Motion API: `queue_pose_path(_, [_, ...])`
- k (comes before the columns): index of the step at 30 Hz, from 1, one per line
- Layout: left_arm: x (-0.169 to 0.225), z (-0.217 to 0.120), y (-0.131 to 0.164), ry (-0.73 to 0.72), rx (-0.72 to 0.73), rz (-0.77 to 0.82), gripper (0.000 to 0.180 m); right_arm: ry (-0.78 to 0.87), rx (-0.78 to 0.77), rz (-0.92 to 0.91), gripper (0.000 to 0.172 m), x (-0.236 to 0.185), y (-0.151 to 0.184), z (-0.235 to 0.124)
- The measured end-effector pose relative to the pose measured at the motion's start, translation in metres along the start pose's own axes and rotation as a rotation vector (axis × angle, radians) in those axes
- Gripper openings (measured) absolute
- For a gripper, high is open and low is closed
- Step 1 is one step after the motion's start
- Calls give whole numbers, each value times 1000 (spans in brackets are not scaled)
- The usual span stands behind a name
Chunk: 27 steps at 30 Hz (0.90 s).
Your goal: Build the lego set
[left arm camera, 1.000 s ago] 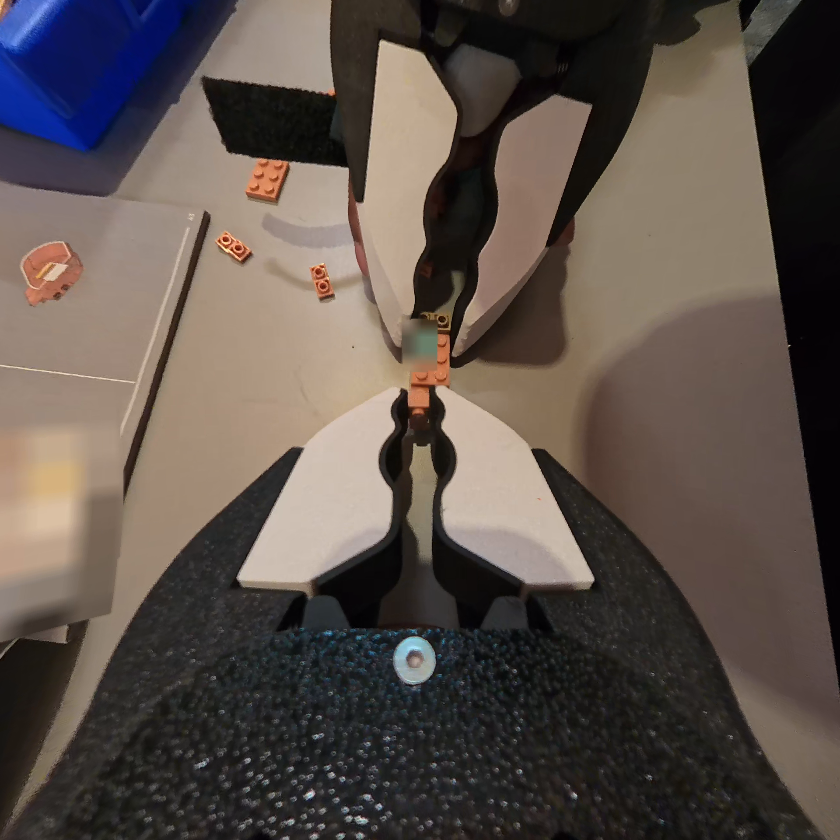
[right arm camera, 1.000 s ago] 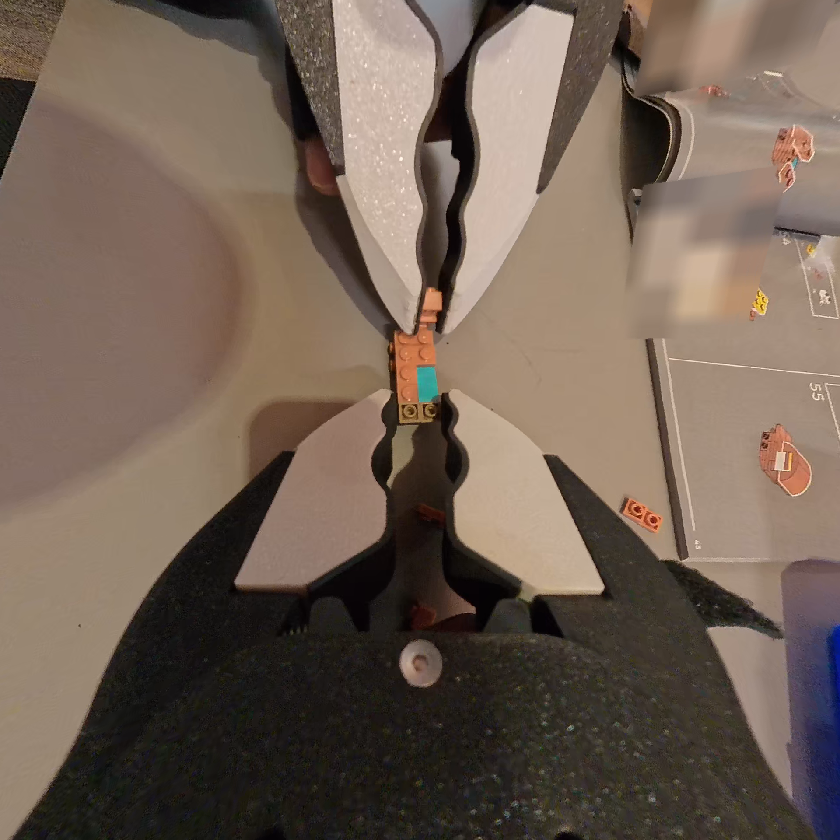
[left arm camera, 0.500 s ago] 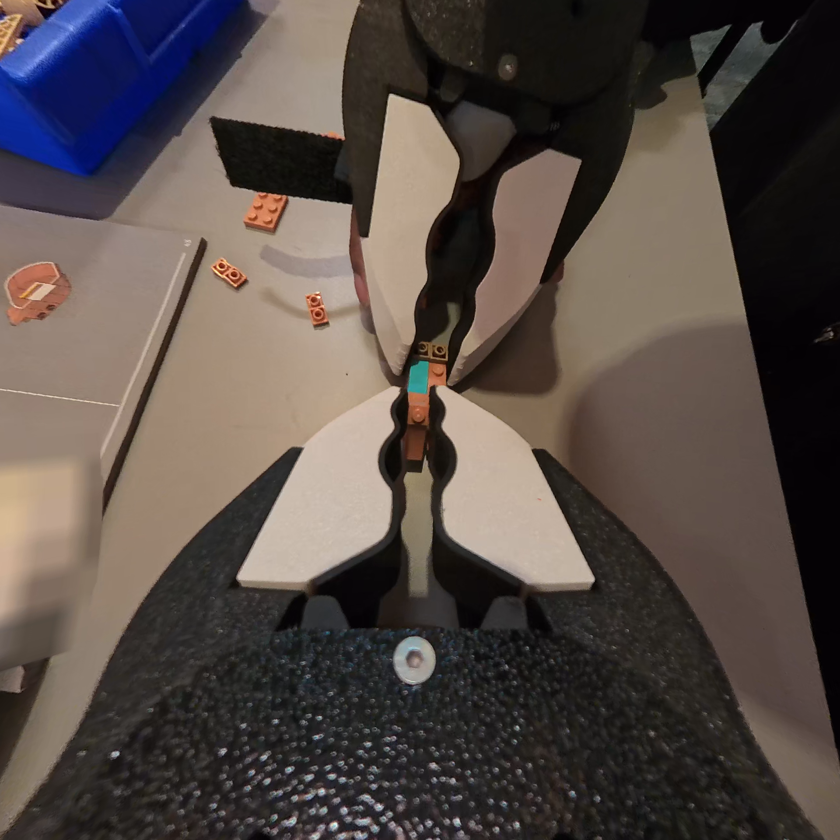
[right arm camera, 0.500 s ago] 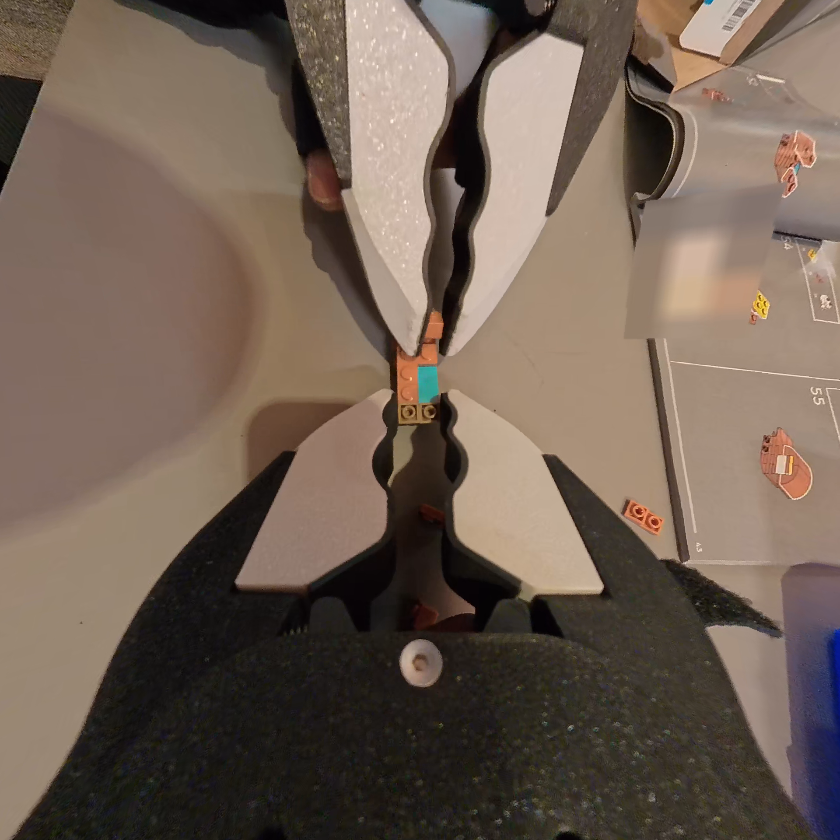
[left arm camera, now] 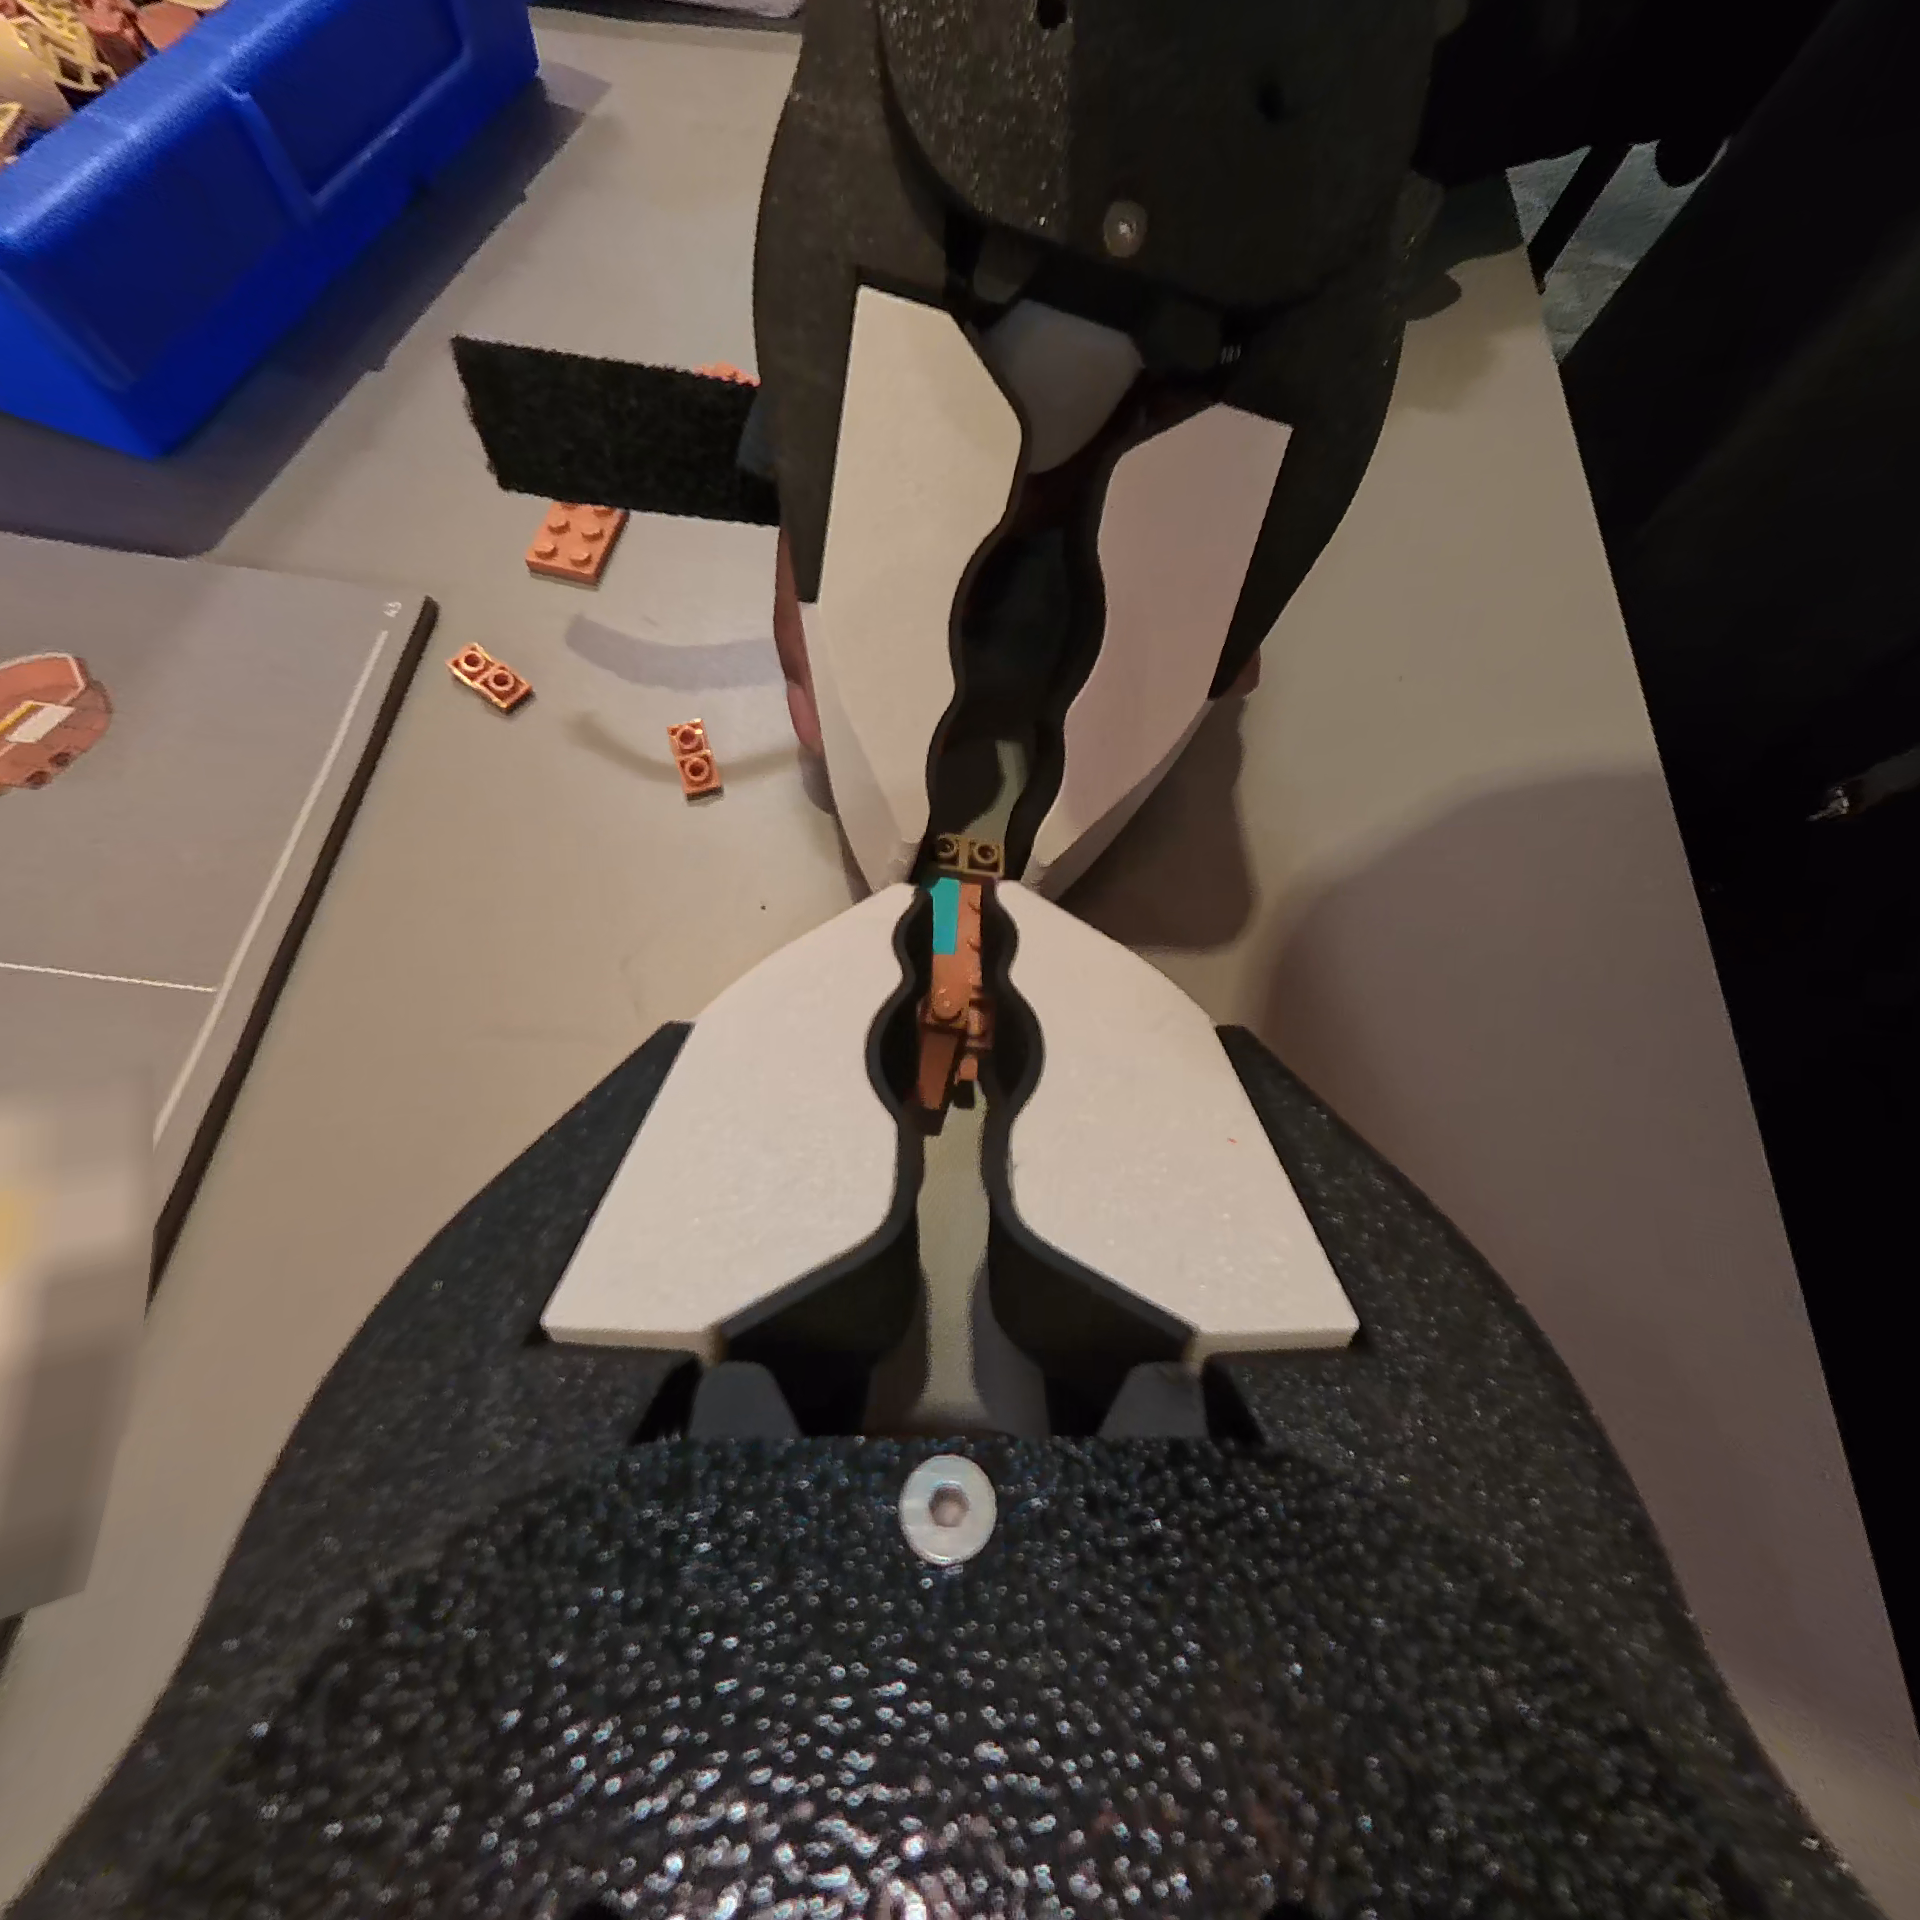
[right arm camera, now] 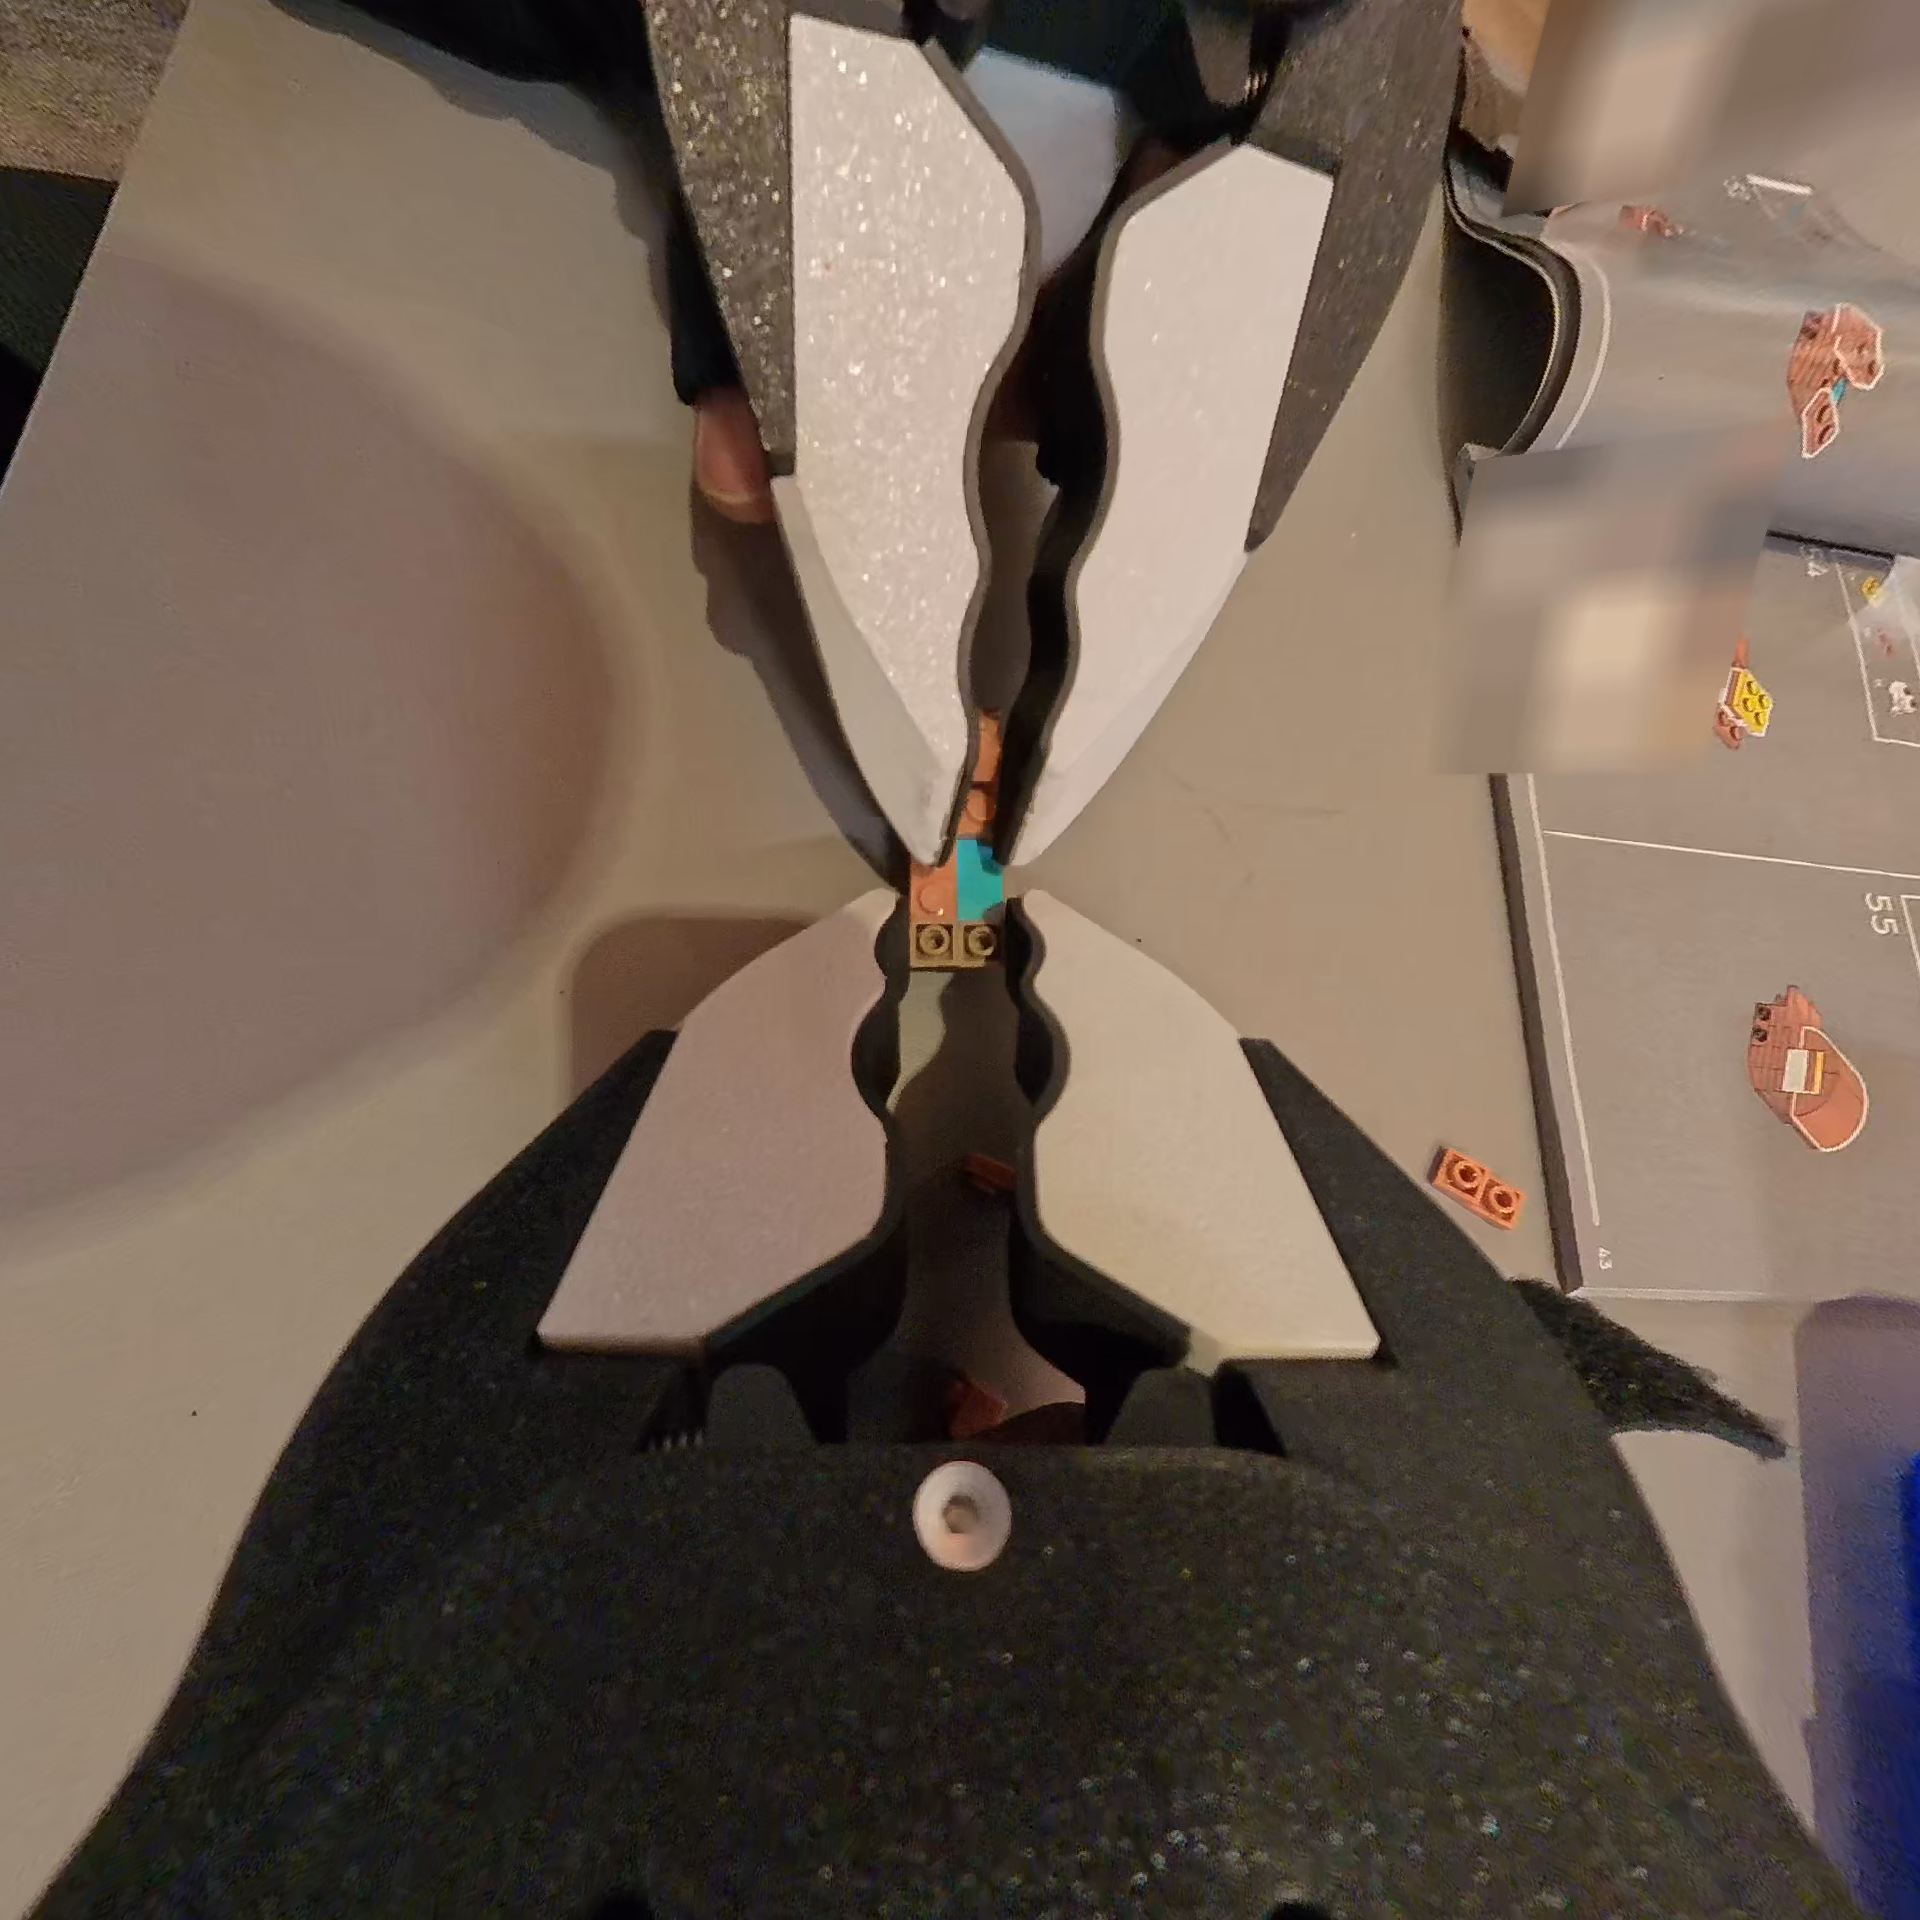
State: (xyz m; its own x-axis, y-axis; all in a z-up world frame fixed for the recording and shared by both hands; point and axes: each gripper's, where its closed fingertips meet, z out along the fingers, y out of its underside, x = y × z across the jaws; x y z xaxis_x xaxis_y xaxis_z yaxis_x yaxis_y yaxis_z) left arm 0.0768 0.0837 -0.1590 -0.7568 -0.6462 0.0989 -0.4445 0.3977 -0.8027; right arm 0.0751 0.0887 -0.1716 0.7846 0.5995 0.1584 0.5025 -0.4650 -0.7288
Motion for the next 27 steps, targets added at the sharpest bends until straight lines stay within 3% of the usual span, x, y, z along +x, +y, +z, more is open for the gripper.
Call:
queue_pose_path(10, [0, -1, -6, -32, 37, 53, 13, -1, 1, 1, 17, 0, 0, 0])
queue_pose_path(16, [0, -23, 1, -7, 2, 83, 22, -3, 2, 3, 17, 0, 0, 0])
queue_pose_path(19, [-10, -28, 15, -63, -78, 104, 20, -4, 2, 3, 17, 0, 0, 0])
queue_pose_path(27, [-8, -20, 9, -69, -61, 127, 3, 0, 2, 0, 17, 0, 0, 0])
